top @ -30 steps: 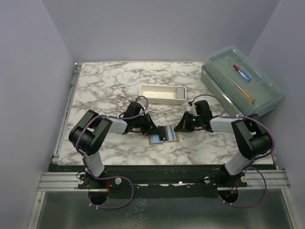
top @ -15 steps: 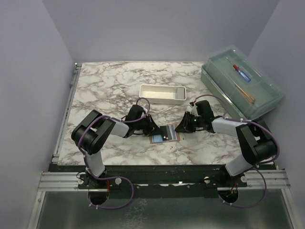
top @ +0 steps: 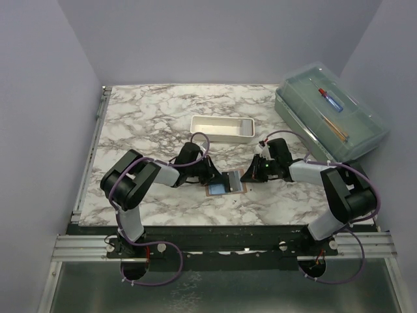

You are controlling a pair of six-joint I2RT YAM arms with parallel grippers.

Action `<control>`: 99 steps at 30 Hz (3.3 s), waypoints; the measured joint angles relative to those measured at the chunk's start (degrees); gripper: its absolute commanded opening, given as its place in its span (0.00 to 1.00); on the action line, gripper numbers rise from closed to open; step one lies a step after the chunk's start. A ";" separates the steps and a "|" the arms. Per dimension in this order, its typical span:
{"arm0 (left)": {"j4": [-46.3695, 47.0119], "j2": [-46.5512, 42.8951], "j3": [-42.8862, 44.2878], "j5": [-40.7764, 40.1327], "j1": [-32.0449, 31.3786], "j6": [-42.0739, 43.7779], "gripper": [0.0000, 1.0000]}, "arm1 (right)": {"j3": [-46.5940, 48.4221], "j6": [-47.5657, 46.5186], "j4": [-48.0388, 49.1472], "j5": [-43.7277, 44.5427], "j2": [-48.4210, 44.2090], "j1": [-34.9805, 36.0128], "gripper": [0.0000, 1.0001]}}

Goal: Put the credit cards into the card holder
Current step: Insert the credit card into the card holder, then pick up the credit card from the storage box.

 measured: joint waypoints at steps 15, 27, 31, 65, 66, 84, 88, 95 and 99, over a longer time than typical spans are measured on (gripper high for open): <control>-4.28 2.36 5.14 -1.22 -2.86 1.14 0.28 | -1.97 1.97 5.18 -1.97 1.31 -0.26 0.00; -9.40 0.79 7.02 -3.67 -4.39 2.97 0.29 | -2.03 2.32 5.29 -1.95 1.03 0.02 0.00; -11.43 1.40 8.72 -3.93 -4.59 3.41 0.37 | -2.05 2.62 5.03 -1.70 0.74 -0.22 0.00; -43.23 -23.19 6.80 -13.14 -1.73 19.58 0.81 | 51.21 -8.72 -32.30 43.06 18.78 4.17 0.76; -43.65 -23.34 6.12 -13.53 -1.73 19.58 0.81 | 53.07 -8.92 -33.16 44.70 20.33 4.68 0.76; -44.72 -25.66 4.28 -15.28 -1.73 19.85 0.81 | 72.91 -11.82 -48.06 67.60 38.58 10.25 0.60; -44.72 -25.83 4.28 -15.34 -1.68 19.85 0.81 | 72.96 -12.09 -48.11 68.63 38.56 10.34 0.56; -44.70 -25.83 4.26 -15.34 -1.68 19.87 0.81 | 72.98 -13.29 -48.06 69.11 38.42 10.54 0.56; -44.68 -25.83 4.26 -15.32 -1.68 19.87 0.81 | 73.05 -14.40 -48.17 69.75 38.42 10.54 0.56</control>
